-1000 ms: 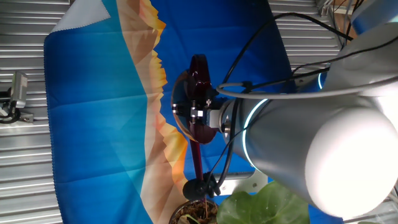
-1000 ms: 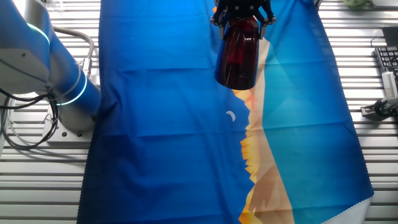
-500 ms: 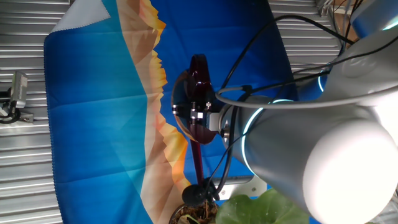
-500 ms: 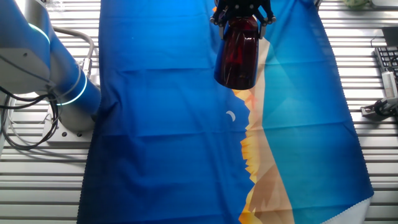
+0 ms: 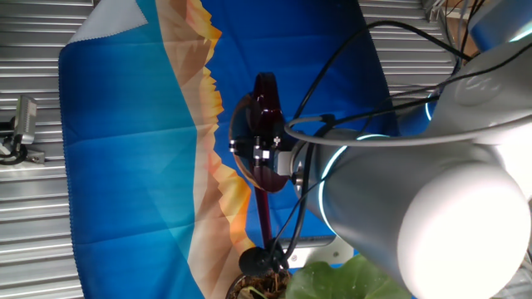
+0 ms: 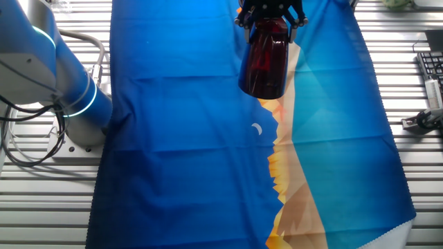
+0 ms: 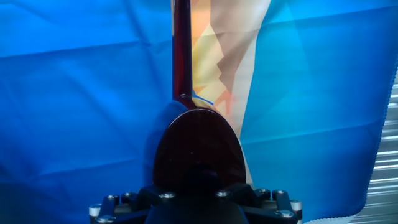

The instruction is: Water the plant

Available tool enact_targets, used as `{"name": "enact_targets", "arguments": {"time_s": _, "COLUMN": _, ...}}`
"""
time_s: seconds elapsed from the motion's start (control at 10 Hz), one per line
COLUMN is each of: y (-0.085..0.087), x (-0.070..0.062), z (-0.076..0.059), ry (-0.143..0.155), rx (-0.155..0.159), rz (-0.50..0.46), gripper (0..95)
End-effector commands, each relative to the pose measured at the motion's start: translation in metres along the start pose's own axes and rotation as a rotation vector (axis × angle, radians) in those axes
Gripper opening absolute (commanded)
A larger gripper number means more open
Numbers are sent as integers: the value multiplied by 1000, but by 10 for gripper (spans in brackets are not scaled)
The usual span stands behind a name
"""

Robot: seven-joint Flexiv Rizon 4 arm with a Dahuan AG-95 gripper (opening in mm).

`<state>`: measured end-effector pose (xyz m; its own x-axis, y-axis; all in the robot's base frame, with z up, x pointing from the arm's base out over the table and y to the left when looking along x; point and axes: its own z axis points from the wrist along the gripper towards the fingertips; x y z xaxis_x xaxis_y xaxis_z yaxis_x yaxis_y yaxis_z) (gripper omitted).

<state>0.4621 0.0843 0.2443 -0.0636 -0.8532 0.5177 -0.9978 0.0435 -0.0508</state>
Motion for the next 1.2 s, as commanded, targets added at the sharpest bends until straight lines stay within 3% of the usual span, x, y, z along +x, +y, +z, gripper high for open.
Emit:
{"name": "enact_targets", "arguments": {"time_s": 0.1, "y": 0, "x": 0, "z": 0, "ry": 3, "rx": -2, "rz": 3, "gripper": 0}}
{"name": "enact_targets", "arguments": {"time_s": 1.2, "y": -1, "x": -3, "z": -5, "ry": 61, "rx": -7, "rz": -10, "gripper": 0}}
